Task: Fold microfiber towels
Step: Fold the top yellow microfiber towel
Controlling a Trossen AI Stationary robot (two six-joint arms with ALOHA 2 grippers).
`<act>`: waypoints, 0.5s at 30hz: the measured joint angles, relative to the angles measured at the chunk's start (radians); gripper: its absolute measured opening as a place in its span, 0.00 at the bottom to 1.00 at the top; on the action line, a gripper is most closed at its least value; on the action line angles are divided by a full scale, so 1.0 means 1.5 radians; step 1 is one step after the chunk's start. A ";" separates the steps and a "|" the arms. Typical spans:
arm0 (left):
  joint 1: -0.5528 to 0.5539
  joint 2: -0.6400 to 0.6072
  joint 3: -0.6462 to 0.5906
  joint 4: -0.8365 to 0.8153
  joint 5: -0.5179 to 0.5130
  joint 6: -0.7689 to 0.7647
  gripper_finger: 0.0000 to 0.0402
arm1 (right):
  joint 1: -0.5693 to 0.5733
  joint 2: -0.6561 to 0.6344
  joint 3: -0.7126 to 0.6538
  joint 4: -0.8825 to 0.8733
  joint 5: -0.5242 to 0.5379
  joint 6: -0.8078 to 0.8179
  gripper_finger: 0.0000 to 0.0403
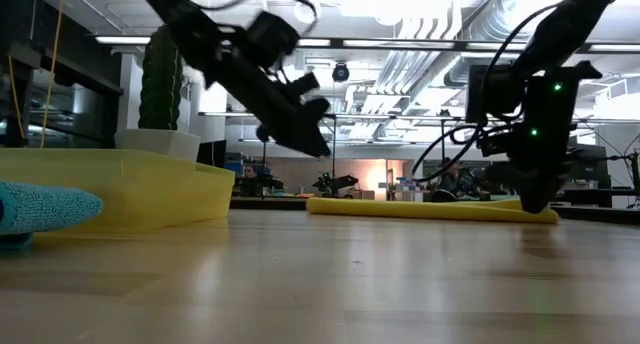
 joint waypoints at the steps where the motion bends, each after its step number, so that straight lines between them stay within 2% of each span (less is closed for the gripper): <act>1: 0.002 0.020 0.016 0.001 -0.011 0.000 0.35 | 0.015 0.000 0.000 -0.006 0.000 0.011 0.00; 10: -0.004 0.116 0.111 -0.039 -0.062 -0.006 0.35 | 0.137 0.000 0.001 -0.028 -0.003 0.091 0.00; 15: 0.000 0.126 0.171 -0.157 -0.100 -0.011 0.35 | 0.165 -0.008 0.001 -0.028 -0.005 0.112 0.00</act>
